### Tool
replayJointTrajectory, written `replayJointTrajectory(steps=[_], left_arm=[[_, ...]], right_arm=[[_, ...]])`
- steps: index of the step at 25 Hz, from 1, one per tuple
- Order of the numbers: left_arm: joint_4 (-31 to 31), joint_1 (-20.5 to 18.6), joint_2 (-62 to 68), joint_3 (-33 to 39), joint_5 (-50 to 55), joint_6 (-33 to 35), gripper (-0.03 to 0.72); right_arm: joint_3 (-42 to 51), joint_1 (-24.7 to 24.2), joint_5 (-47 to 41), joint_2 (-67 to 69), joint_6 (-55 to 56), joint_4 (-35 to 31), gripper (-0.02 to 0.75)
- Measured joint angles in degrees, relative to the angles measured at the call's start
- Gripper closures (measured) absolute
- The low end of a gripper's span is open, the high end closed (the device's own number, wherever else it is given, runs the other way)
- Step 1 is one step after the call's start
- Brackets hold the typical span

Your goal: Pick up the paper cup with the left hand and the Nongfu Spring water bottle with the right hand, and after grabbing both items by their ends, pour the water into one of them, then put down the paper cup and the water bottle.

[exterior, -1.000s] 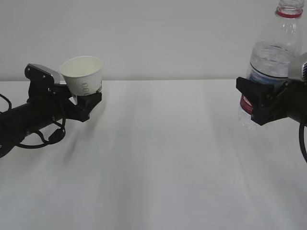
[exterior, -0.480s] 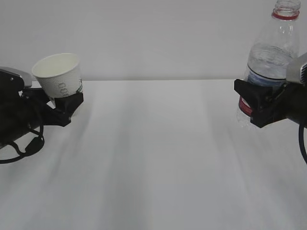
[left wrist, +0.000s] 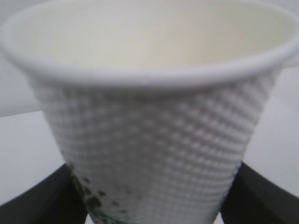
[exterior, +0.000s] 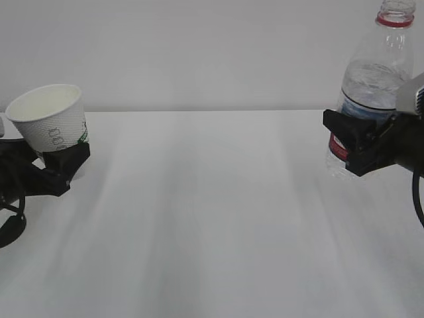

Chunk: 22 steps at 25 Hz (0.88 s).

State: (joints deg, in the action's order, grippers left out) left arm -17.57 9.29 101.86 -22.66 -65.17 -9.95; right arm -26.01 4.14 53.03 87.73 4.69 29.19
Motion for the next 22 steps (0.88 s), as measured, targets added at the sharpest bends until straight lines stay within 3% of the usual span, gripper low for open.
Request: replayJointTrajectory(steps=[14,22], left_arm=[[0.7,0.0,-9.2,6.5,0.0,0.0,0.133],[-7.3,0.0,-11.1,7.1,-0.1,0.1,0.133]], right_arm=[[5.2,0.0,0.8,0.0,1.0,-2.6,0.279],[8.6,0.0,4.5,0.0,1.1,-2.9,0.279]])
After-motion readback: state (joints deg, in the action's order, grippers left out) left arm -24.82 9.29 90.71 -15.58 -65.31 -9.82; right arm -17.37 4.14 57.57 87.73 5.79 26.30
